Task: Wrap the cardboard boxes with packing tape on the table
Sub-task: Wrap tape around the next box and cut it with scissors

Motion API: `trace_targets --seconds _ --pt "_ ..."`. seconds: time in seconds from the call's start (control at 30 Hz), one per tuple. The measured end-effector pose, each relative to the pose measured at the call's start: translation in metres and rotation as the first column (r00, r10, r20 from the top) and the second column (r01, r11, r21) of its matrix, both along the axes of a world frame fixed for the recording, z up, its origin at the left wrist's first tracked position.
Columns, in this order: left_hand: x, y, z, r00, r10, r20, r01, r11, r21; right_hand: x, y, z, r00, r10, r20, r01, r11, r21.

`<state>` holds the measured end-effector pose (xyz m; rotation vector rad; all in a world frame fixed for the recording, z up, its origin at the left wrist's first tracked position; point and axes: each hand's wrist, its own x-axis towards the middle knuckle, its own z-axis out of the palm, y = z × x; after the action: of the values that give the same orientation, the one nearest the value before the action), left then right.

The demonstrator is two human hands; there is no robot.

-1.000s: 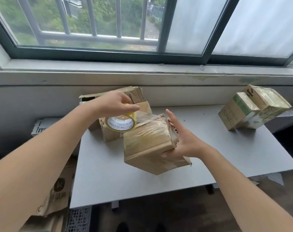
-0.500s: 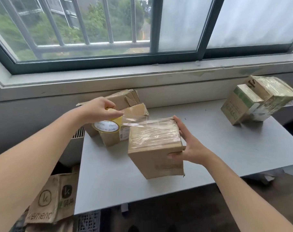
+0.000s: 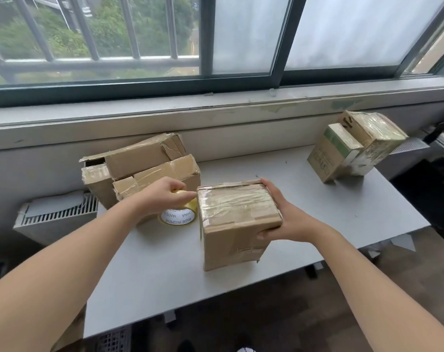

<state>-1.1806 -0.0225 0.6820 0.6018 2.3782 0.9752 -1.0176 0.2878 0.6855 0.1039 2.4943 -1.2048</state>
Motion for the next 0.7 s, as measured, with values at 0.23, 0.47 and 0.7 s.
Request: trace_targets --seconds 0.23,0.47,0.7 --pt "0.009 0.011 -0.014 0.996 0.092 -0.012 -0.091 0.993 0.075 -0.011 -0.021 0.033 0.988 0.104 0.117 -0.157 0.672 0.724" --pt "0.014 0.01 -0.02 0.993 0.114 -0.01 -0.113 0.992 0.054 -0.025 -0.087 0.033 0.972 0.164 0.169 -0.229 0.497 0.837" --pt "0.017 0.008 -0.024 0.996 0.082 -0.029 -0.081 0.996 0.039 -0.008 -0.101 0.014 0.918 0.397 0.017 -0.275 0.604 0.748"
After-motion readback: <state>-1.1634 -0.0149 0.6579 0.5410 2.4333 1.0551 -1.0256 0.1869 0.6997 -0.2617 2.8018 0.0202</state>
